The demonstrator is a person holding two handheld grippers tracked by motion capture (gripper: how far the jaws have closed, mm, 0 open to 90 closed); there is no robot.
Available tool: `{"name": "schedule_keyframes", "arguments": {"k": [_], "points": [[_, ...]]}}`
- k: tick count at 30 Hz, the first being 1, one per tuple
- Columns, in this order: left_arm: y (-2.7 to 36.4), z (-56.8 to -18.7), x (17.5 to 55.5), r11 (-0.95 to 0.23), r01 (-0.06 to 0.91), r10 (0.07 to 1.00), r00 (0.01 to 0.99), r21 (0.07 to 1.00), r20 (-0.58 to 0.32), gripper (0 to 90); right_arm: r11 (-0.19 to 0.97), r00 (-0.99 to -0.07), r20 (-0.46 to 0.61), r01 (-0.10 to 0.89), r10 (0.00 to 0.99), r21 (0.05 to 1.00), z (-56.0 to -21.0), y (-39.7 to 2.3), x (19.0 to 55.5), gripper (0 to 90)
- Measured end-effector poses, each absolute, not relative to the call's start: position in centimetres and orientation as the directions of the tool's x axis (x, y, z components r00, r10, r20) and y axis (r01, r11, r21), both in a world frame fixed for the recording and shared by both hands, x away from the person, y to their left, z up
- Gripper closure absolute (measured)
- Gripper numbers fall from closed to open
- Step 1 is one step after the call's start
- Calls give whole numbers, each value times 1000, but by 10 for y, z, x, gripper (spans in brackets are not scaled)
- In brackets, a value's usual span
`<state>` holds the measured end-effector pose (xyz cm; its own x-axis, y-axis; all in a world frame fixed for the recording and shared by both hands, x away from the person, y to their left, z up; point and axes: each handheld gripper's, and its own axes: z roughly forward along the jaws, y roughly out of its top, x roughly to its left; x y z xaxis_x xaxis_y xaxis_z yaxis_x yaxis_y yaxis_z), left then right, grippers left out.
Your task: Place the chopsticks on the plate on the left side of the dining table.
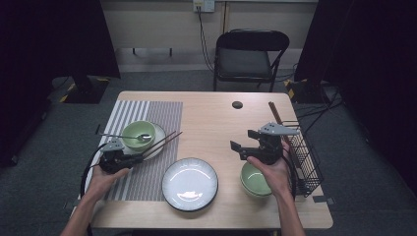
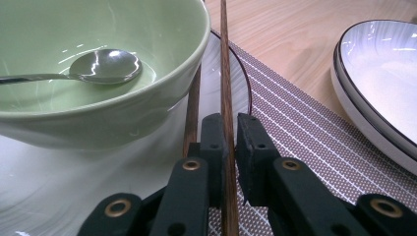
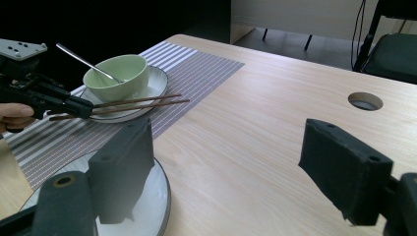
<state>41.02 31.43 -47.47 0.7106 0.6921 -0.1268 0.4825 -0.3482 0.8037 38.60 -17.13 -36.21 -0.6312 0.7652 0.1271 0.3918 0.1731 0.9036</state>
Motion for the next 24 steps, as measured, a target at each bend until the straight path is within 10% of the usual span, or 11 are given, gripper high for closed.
{"name": "schedule_keyframes", "arguments": {"k": [24], "points": [[313,-462,409,-317,453,680,721,834,-133,823,187,-639,126,399,759,898,-365,-165,387,201]]}}
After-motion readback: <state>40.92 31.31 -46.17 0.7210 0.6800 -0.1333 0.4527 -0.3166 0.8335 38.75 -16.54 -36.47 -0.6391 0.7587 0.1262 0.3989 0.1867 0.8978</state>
